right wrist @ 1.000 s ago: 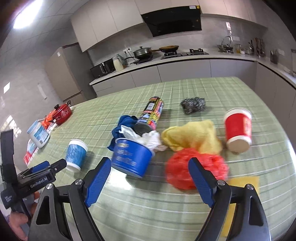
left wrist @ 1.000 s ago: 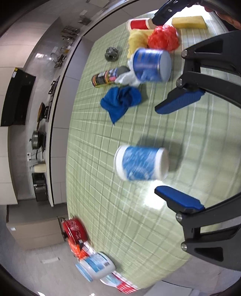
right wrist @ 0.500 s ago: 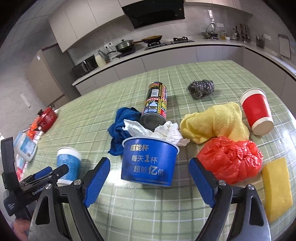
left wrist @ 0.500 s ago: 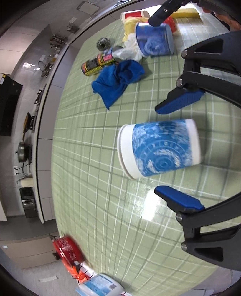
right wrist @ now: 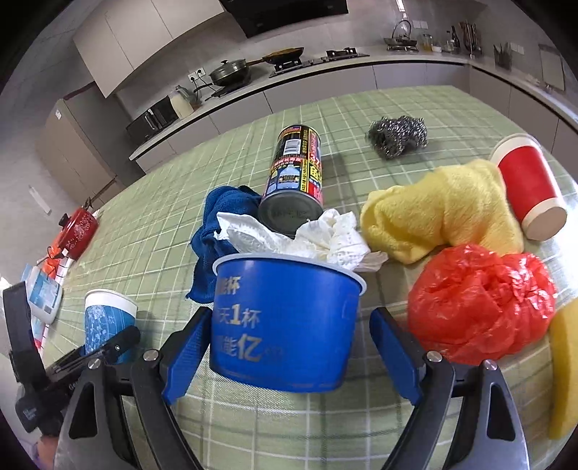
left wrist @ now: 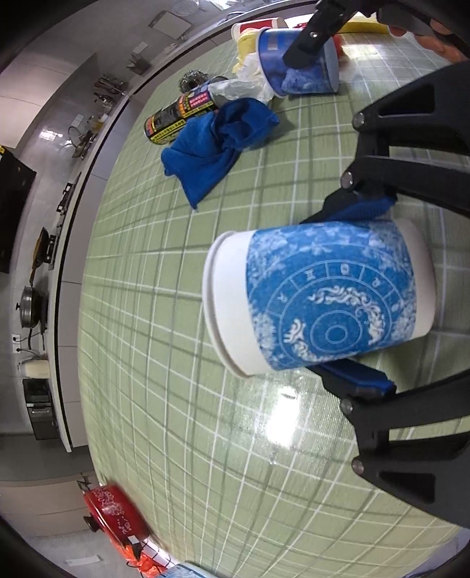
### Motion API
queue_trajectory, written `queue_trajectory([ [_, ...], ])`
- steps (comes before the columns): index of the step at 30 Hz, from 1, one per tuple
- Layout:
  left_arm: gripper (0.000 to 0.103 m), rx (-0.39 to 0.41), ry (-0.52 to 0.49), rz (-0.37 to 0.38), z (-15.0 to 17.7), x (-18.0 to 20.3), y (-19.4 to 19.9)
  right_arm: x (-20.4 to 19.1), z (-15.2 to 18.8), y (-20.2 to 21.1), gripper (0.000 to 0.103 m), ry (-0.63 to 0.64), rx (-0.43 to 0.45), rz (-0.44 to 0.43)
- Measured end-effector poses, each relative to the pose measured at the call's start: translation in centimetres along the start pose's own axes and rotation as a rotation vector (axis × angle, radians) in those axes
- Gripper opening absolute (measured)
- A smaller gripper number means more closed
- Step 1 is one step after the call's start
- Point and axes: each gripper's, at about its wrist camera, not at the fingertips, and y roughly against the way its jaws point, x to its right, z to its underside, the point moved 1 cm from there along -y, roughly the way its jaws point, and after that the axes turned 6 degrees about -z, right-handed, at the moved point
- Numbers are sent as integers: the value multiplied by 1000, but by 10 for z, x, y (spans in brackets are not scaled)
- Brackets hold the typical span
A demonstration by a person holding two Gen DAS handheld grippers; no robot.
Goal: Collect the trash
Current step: 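Grasp the blue paper cup with the left tool while the right tool grasps the blue noodle cup, then carry both cups over the black bin and open both tools to drop them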
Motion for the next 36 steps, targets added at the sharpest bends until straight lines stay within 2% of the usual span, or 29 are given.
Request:
queue_trajectory([
  [2, 63, 6, 2, 7, 1, 0, 2, 0, 0, -3, 89, 1, -5, -11],
  [4, 62, 10, 4, 11, 2, -1, 4, 1, 1, -6, 80, -5, -12, -36],
  [10, 61, 46, 0, 25, 1, 7, 18, 0, 2, 0, 79, 21, 4, -46],
  [20, 61, 92, -16, 59, 3, 44, 49, 6, -3, 52, 79, 90, 88, -19],
  [28, 61, 109, -22, 59, 19, 106, 75, 52, -4, 96, 79, 110, 107, -23],
  [36, 61, 126, -17, 90, 43, 187, 98, 132, -8, 151, 79, 123, 116, -31],
])
